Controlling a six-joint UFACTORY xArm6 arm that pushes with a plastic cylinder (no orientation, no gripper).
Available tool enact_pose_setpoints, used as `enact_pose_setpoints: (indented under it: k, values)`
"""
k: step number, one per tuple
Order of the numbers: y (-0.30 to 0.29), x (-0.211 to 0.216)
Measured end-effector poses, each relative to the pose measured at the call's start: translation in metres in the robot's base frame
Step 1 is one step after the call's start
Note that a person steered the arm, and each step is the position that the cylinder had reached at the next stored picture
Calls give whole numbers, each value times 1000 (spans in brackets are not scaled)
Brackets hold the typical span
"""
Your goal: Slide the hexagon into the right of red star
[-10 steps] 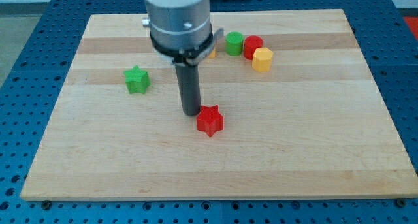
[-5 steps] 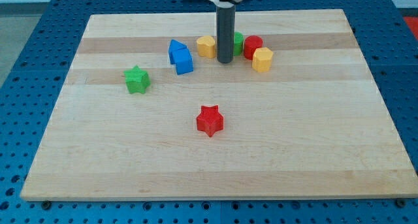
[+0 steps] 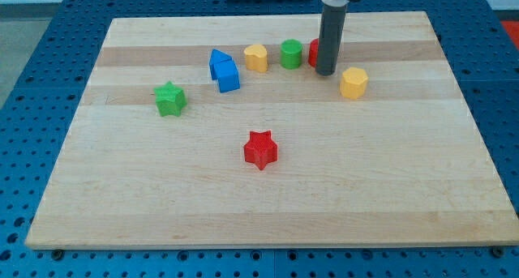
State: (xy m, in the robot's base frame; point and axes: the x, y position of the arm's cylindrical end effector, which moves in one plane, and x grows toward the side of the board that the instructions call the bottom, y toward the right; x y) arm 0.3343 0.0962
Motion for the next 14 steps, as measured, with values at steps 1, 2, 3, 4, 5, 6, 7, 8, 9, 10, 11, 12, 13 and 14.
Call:
enact_pose_setpoints:
  k: [1, 2, 3, 4, 5, 6, 7, 8, 9, 10, 11, 12, 13, 14]
  values:
    - [47, 21]
    - [49, 78]
    - [34, 107]
    - [39, 74]
    - [82, 94]
    - [95, 136]
    - [33, 136]
    - [-16, 137]
    - [17, 137]
    - [21, 136]
    - [2, 131]
    - [5, 99]
    - [-12, 106]
    - [-39, 132]
